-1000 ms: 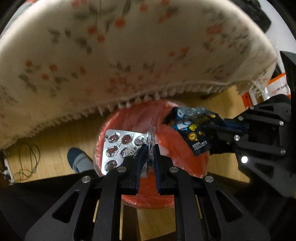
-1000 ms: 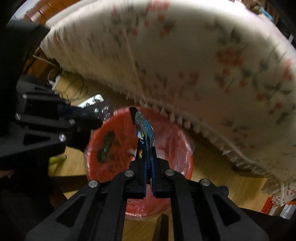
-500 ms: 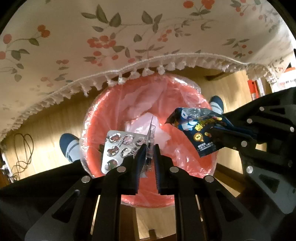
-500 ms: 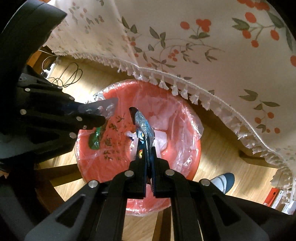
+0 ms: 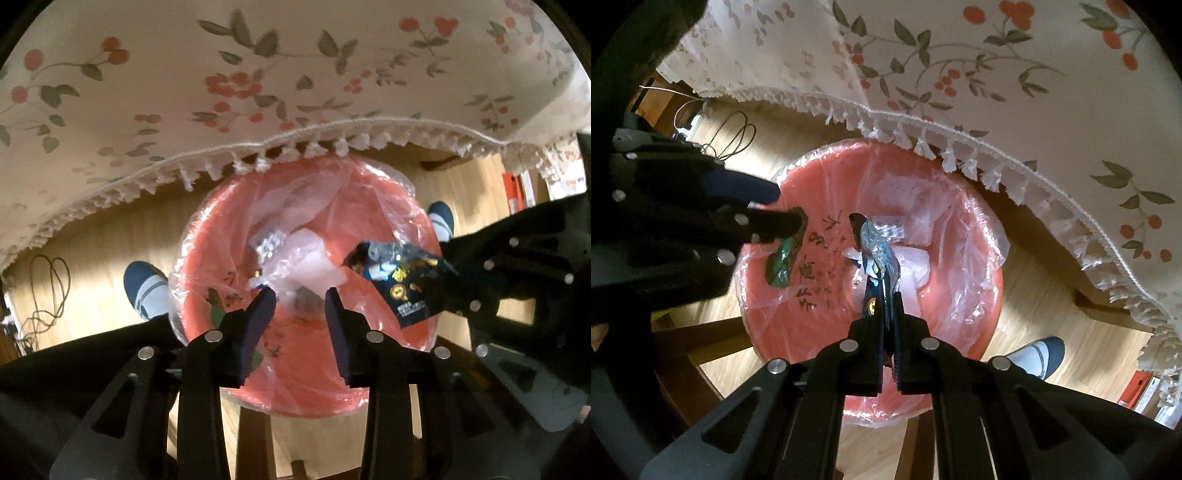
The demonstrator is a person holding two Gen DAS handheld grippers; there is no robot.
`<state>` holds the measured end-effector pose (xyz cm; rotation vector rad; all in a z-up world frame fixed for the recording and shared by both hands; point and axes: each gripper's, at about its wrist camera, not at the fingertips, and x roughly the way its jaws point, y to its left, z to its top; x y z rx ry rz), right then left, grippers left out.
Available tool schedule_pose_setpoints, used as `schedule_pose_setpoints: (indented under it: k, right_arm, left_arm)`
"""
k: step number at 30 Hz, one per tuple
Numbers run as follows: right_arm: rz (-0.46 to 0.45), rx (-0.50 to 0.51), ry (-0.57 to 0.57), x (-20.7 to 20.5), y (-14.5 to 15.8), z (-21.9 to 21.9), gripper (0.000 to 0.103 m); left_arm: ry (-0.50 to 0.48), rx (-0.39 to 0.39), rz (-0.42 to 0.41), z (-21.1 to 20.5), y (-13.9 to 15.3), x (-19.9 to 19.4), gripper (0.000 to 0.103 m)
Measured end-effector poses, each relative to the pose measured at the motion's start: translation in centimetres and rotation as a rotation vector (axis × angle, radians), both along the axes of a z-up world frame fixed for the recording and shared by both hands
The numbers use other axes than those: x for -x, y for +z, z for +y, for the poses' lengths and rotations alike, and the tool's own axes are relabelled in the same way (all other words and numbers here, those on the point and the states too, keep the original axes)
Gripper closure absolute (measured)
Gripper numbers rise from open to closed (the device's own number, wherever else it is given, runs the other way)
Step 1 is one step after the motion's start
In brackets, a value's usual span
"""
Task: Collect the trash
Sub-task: 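Open the left tool while the right tool opens, dropping blister pack and wrapper into the bin, then raise both tools back over the bed toward the boxes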
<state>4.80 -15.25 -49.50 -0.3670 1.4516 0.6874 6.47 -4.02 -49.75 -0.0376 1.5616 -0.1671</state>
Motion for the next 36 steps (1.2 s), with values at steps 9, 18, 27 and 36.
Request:
schedule_pose_setpoints:
  k: [9, 18, 27, 36]
  right_arm:
    - [0.015, 0.001, 0.036, 0.2, -0.5, 0.7, 0.097]
    - [0.021, -0.012, 0.052, 0.2, -0.3, 0.7, 0.073]
    - [-0.011, -0.017, 0.042, 0.1, 0.5, 0.5, 0.031]
    - [-0.181, -0.074, -0.098, -1.2, 6.3, -2.2, 0.006]
  left_arm:
    - [0.068, -0.021, -0.04, 1.5, 0.7, -0.3, 0.06]
    - [0.083, -0.015, -0.05, 1.8, 0.9, -0.3, 0.06]
    - [0.091, -0.019, -0.065, 2.0, 1.3, -0.2, 0.052]
    - [0.081, -0.02, -0.191, 1.6, 5.1, 0.0, 0.042]
